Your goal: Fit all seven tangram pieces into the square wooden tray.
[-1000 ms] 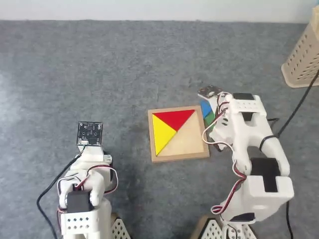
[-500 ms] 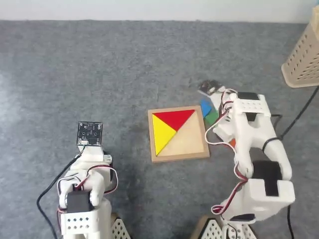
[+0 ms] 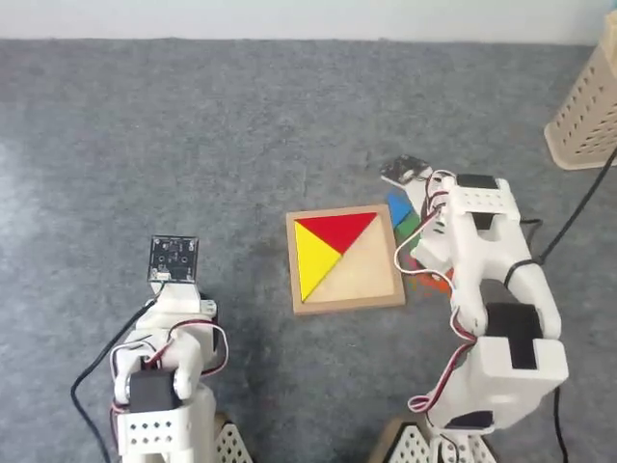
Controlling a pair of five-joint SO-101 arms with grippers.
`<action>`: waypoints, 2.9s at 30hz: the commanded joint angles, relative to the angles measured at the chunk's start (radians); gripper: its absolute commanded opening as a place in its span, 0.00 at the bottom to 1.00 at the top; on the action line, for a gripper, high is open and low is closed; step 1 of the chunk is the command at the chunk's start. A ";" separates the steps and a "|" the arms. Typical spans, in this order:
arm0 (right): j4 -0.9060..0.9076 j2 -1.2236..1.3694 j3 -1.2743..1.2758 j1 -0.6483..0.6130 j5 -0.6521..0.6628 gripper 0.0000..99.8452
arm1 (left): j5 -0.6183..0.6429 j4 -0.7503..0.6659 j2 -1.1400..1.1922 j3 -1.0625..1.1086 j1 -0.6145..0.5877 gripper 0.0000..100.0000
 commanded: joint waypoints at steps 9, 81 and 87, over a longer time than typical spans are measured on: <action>-0.019 -0.062 0.092 -0.005 -0.051 0.14 | 0.008 0.002 -0.015 -0.012 0.003 0.01; -0.036 0.068 -0.276 -0.348 -0.824 0.01 | 0.008 0.002 -0.015 -0.012 0.003 0.01; -0.027 0.070 -0.288 -0.355 -0.853 0.01 | 0.008 0.002 -0.015 -0.012 0.003 0.01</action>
